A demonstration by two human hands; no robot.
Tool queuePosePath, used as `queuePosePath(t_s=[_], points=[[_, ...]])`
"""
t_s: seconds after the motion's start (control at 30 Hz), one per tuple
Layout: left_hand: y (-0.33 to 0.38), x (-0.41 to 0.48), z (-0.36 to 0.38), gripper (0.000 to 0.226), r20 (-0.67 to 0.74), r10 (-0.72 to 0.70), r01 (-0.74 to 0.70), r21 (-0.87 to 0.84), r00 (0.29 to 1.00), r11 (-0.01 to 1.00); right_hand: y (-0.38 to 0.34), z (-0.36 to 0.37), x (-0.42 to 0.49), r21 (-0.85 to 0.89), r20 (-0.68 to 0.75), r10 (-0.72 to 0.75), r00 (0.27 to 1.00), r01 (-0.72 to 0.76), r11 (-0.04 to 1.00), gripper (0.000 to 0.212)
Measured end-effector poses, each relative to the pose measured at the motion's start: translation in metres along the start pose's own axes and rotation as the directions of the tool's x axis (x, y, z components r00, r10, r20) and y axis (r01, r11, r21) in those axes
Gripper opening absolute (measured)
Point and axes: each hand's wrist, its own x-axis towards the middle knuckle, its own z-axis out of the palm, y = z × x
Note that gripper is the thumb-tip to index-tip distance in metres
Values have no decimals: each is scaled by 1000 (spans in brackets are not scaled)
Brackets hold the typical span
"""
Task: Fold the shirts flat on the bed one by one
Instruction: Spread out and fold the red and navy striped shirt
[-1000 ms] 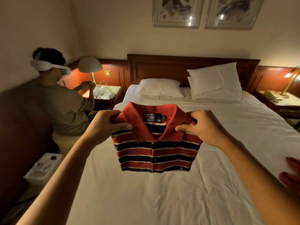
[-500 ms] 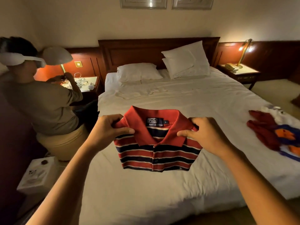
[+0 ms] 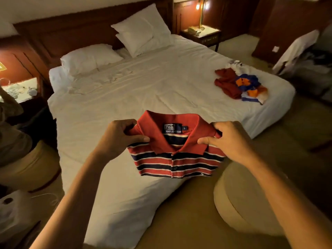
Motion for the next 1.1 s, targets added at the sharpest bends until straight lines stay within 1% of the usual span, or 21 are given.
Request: queuePosePath(t_s=[0.1, 0.17, 0.23, 0.33, 0.43, 0.5, 0.57, 0.63, 0.7, 0.77, 0.83, 0.9, 0.97, 1.0, 1.1], points=[[13, 16, 43, 43, 133, 72, -65, -52, 989, 997, 20, -16, -51, -1, -64, 165, 984, -166, 986, 41], [26, 27, 73, 41, 220, 152, -130, -109, 964, 985, 25, -28, -86, 17, -132, 288, 949, -288, 957, 39], [42, 36, 105, 40, 322, 242, -191, -184, 915, 964, 23, -41, -126, 4, -203, 399, 894, -407, 914, 35], [69, 42, 154, 37, 489, 349, -219, -303, 800, 927, 13, -53, -190, -7, -308, 527, 792, -556, 831, 29], [98, 32, 204, 32, 611, 445, -255, -376, 654, 891, -3, -57, -252, 2, -442, 621, 647, -692, 722, 26], [114, 16, 239, 27, 683, 489, -261, -416, 543, 871, -16, -58, -295, 28, -501, 677, 539, -772, 635, 27], [129, -7, 273, 27, 740, 524, -269, -450, 421, 852, -31, -58, -337, 80, -541, 725, 426, -832, 549, 31], [147, -35, 303, 26, 766, 575, -296, -499, 289, 814, -48, -56, -379, 156, -574, 757, 312, -866, 474, 34], [166, -68, 328, 24, 777, 604, -326, -533, 178, 781, -69, -51, -420, 231, -599, 777, 194, -887, 400, 36], [181, -102, 352, 29, 788, 612, -310, -566, 70, 764, -91, -43, -462, 312, -602, 794, 77, -894, 323, 33], [195, -140, 375, 32, 792, 610, -299, -591, -36, 750, -117, -32, -500, 377, -613, 789, -28, -889, 261, 33], [208, -181, 393, 30, 784, 604, -276, -617, -143, 737, -145, -19, -532, 423, -641, 760, -108, -876, 232, 30], [222, -227, 409, 34, 774, 586, -259, -633, -240, 729, -175, -6, -564, 456, -668, 719, -194, -869, 190, 25], [228, -251, 415, 36, 765, 574, -254, -641, -292, 725, -190, 2, -580, 473, -676, 695, -243, -867, 157, 25], [245, -326, 429, 36, 706, 565, -245, -692, -428, 679, -237, 22, -630, 513, -679, 627, -382, -858, 33, 39]])
